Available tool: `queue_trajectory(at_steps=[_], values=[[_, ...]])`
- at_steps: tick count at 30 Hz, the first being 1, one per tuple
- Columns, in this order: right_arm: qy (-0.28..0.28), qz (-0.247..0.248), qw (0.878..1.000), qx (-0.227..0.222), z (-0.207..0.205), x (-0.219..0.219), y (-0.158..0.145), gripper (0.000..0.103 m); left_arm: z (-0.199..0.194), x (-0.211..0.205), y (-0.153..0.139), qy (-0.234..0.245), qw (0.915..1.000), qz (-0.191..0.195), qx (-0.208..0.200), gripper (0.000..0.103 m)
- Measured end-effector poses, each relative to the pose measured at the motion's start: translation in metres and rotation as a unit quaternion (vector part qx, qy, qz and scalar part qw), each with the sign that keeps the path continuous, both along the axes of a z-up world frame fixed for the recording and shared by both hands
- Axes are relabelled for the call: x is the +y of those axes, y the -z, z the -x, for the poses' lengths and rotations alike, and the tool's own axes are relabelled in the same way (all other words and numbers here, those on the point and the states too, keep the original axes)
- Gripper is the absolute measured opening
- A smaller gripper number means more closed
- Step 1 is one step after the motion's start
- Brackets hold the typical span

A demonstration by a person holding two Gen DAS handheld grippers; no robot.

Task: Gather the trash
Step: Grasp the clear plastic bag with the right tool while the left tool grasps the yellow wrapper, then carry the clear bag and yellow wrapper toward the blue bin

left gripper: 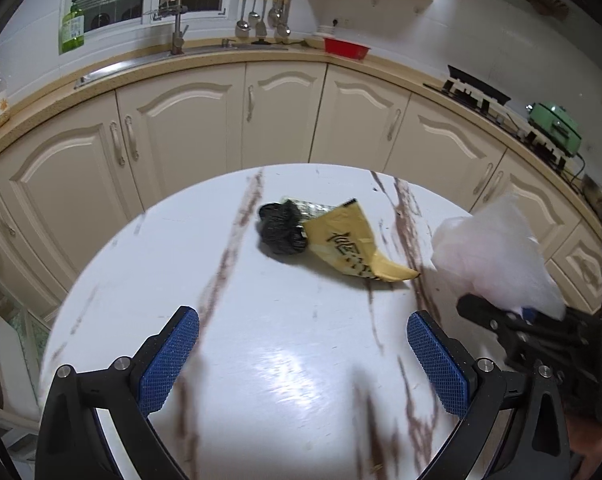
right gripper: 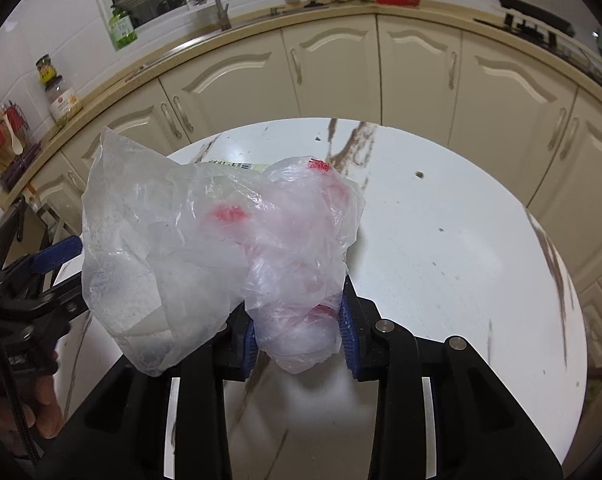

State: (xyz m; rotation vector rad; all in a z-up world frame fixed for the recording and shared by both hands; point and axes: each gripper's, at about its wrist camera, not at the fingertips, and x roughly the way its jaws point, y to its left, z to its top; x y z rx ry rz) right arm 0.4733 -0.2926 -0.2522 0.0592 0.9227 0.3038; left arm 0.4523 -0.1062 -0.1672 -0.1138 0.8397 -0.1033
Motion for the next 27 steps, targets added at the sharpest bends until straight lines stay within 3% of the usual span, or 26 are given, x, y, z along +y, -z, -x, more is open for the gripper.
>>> queue_trajectory(at_steps=[8, 15, 17, 18, 20, 21, 23, 27], values=[[0.022, -0.011, 1.0, -0.004, 0.005, -0.018, 0.001, 0.032, -0.044, -0.025, 0.02, -0.018, 0.9995, 0.017, 0.02, 0.102], [0.033, -0.017, 0.999, -0.01, -0.001, -0.027, 0.004, 0.031, -0.099, -0.043, 0.041, -0.061, 0.9974, 0.013, 0.035, 0.099], [0.035, -0.022, 0.999, -0.01, -0.001, -0.03, 0.004, 0.031, -0.112, -0.046, 0.047, -0.064, 0.997, 0.013, 0.041, 0.088], [0.036, -0.025, 0.999, -0.01, 0.0, -0.032, 0.004, 0.031, -0.114, -0.049, 0.049, -0.067, 0.9972, 0.007, 0.034, 0.088], [0.037, -0.03, 0.999, -0.011, 0.001, -0.036, 0.003, 0.031, -0.118, -0.052, 0.052, -0.064, 0.9977, 0.007, 0.023, 0.066], [0.038, -0.031, 0.999, -0.012, 0.002, -0.037, 0.003, 0.031, -0.12, -0.051, 0.052, -0.057, 0.9981, 0.013, 0.02, 0.062], [0.039, -0.033, 0.999, -0.014, 0.005, -0.041, 0.003, 0.031, -0.12, -0.05, 0.056, -0.047, 0.9984, 0.027, 0.019, 0.043], [0.046, -0.043, 0.998, -0.015, 0.013, -0.047, 0.003, 0.031, -0.112, -0.043, 0.063, -0.025, 0.9986, 0.041, 0.022, 0.039]])
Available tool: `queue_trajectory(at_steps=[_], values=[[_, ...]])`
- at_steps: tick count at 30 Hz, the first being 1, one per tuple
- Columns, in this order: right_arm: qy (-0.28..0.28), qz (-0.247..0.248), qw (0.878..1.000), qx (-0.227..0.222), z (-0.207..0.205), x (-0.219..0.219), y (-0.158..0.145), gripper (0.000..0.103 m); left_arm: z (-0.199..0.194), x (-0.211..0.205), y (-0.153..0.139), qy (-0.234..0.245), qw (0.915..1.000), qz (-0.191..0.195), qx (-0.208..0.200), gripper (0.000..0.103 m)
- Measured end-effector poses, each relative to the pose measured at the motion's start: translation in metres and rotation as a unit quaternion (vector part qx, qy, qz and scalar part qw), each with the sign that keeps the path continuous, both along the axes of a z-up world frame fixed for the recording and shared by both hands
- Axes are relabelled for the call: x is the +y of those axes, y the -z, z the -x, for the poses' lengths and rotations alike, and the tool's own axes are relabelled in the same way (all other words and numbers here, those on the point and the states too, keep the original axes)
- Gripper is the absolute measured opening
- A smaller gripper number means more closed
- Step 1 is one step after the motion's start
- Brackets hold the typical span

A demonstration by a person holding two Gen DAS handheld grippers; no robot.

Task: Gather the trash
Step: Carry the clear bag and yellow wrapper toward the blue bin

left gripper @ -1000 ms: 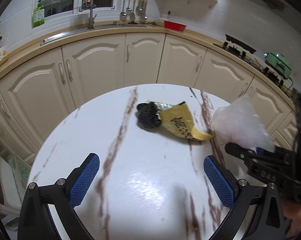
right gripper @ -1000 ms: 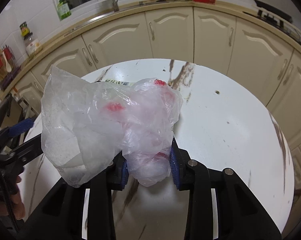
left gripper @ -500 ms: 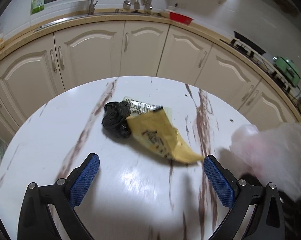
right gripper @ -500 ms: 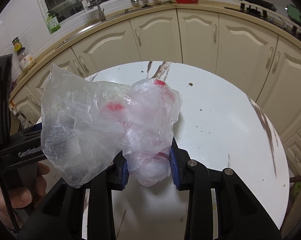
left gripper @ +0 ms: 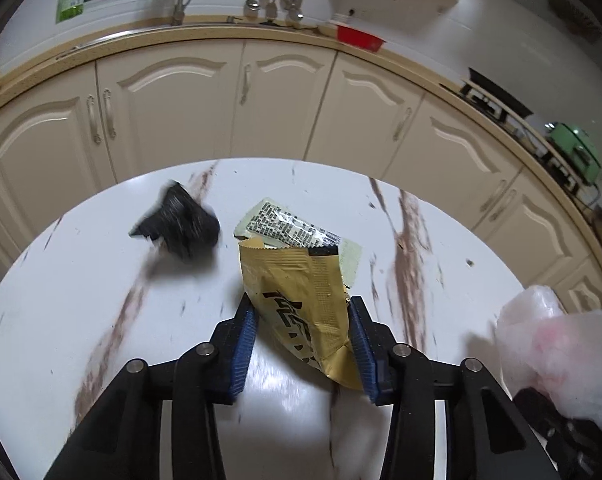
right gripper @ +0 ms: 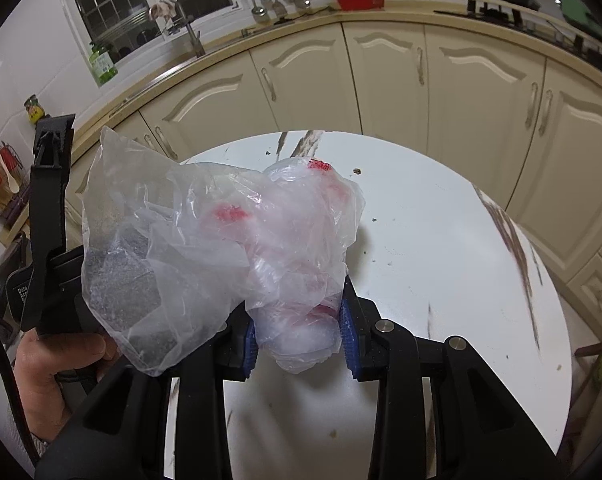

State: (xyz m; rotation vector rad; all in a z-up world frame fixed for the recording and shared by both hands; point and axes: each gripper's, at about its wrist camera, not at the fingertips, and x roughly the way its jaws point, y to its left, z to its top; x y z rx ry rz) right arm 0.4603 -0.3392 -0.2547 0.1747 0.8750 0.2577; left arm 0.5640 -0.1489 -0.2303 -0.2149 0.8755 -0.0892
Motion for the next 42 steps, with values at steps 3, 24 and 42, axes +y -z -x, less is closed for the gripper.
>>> queue_trajectory(at_steps=[3, 24, 42], values=[[0.005, -0.004, 1.0, -0.004, 0.011, -0.003, -0.004, 0.031, 0.014, 0.003, 0.001, 0.011, 0.9999, -0.002, 0.0, 0.038], [0.047, -0.018, 0.997, -0.055, 0.131, -0.033, -0.049, 0.031, 0.195, -0.021, -0.058, 0.092, 0.9924, -0.046, -0.068, 0.038], [0.134, -0.016, 0.984, -0.118, 0.227, -0.109, -0.099, 0.031, 0.3, -0.135, -0.128, 0.227, 0.959, -0.044, -0.164, 0.038]])
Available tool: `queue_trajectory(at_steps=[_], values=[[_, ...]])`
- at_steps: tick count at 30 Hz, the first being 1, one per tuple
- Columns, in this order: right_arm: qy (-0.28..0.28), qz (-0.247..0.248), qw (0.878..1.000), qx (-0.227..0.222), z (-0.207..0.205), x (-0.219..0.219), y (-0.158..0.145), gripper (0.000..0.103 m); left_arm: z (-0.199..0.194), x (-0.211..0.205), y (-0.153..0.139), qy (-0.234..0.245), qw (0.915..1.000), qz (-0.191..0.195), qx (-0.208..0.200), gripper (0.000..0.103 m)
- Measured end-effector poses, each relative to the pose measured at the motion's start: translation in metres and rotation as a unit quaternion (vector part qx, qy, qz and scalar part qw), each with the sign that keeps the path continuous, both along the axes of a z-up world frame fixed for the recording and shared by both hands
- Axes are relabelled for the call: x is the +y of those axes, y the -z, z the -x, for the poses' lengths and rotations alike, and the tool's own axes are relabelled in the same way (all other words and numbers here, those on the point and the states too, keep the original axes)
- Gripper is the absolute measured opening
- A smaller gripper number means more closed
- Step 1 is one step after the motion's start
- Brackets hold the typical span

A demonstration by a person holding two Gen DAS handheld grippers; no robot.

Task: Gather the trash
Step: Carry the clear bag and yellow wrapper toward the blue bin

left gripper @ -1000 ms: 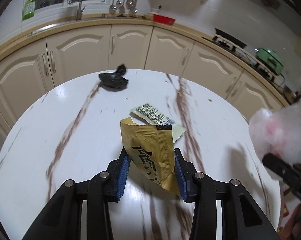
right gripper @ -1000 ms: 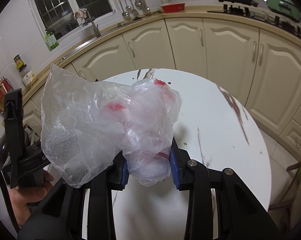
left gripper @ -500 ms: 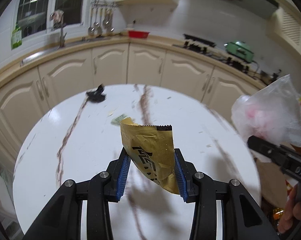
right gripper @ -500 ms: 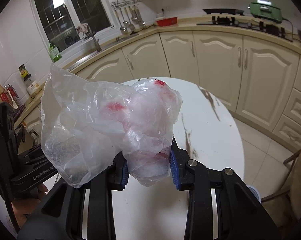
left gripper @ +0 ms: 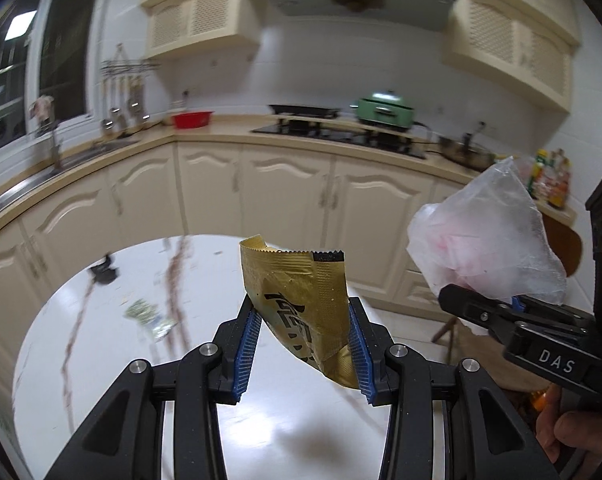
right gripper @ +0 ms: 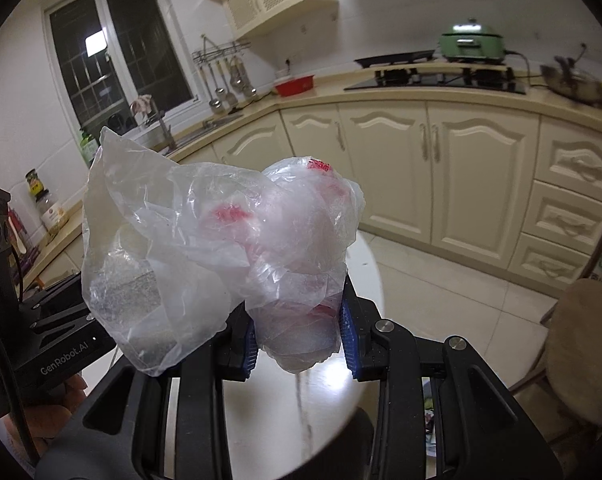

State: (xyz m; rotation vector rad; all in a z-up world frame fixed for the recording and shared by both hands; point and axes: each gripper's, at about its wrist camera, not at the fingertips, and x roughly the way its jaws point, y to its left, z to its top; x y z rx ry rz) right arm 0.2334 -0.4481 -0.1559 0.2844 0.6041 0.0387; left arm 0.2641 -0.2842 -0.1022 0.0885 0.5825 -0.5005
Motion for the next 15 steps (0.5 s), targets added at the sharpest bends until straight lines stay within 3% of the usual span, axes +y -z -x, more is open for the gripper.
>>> queue_trajectory(at_steps=[7, 15], values=[[0.063, -0.004, 0.998, 0.008, 0.031, -0.054, 0.004, 0.031, 0.002, -0.066, 0.012, 0.073, 0.9972, -0.01, 0.017, 0.038], [0.145, -0.03, 0.987, 0.06, 0.06, -0.135, 0.047, 0.032, 0.007, -0.152, 0.063, 0.156, 0.9834, -0.056, 0.074, 0.038]])
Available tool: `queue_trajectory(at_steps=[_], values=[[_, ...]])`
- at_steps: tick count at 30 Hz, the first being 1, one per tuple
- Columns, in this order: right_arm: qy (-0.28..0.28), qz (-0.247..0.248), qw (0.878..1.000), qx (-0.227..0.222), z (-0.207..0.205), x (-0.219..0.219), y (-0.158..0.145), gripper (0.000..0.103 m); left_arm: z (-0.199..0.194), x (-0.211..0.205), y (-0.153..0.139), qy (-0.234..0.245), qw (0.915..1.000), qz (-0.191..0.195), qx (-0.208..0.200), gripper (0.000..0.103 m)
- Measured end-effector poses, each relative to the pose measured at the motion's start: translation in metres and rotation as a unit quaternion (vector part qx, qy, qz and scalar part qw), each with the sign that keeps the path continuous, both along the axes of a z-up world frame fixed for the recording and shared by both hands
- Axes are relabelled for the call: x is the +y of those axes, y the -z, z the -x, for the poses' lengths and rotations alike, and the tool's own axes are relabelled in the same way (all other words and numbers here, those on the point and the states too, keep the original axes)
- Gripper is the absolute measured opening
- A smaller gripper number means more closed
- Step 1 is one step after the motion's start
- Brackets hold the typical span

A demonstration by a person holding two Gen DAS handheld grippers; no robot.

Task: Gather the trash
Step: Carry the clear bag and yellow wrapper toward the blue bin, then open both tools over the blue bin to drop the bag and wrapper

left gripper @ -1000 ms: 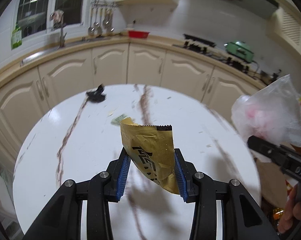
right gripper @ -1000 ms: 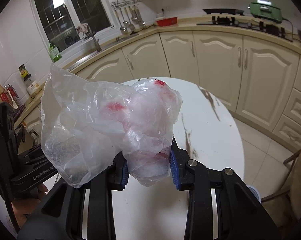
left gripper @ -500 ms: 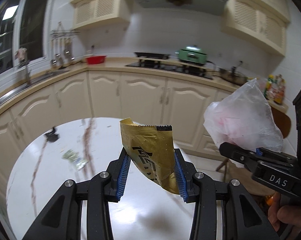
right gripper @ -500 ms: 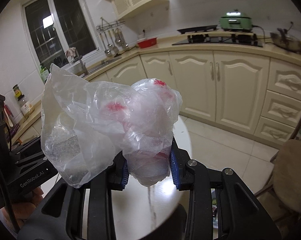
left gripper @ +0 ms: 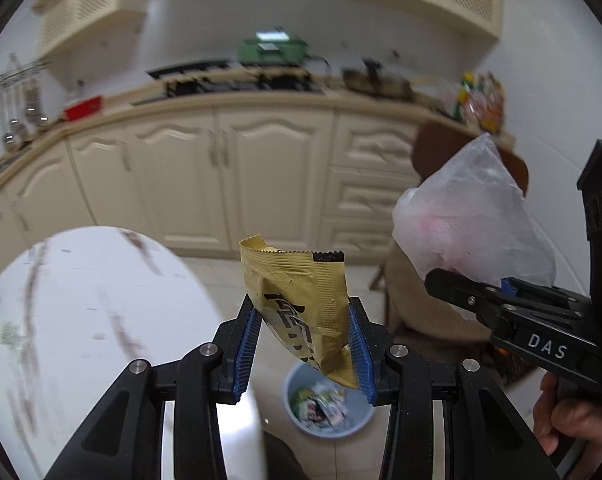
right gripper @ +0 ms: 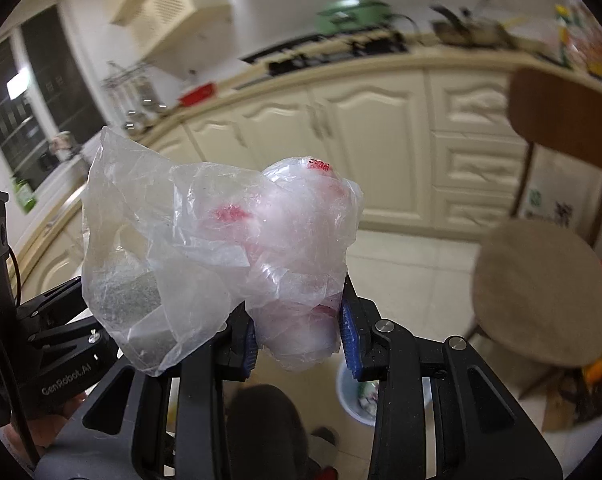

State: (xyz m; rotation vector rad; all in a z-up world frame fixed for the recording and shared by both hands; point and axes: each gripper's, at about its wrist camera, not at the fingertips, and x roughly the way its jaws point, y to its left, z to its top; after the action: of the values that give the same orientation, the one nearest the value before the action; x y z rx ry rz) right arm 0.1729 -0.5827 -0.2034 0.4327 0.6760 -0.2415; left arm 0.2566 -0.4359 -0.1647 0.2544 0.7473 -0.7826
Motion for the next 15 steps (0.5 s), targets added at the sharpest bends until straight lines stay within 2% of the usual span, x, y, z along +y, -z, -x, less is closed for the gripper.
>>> queue_trajectory(at_steps=[3, 7, 11, 15], values=[[0.02, -0.022, 0.999, 0.027, 0.006, -0.026, 0.028, 0.032, -0.008, -0.027, 0.021, 0.02, 0.9992, -0.027, 0.02, 0.038], [0.04, -0.062, 0.994, 0.074, 0.005, -0.059, 0.079, 0.032, -0.014, -0.06, 0.055, 0.04, 0.9956, -0.069, 0.049, 0.038], [0.052, -0.108, 0.986, 0.115, 0.002, -0.082, 0.133, 0.032, -0.034, -0.09, 0.09, 0.045, 0.9882, -0.112, 0.095, 0.039], [0.061, -0.147, 0.976, 0.147, -0.001, -0.096, 0.179, 0.032, -0.046, -0.109, 0.116, 0.042, 0.9817, -0.139, 0.123, 0.039]])
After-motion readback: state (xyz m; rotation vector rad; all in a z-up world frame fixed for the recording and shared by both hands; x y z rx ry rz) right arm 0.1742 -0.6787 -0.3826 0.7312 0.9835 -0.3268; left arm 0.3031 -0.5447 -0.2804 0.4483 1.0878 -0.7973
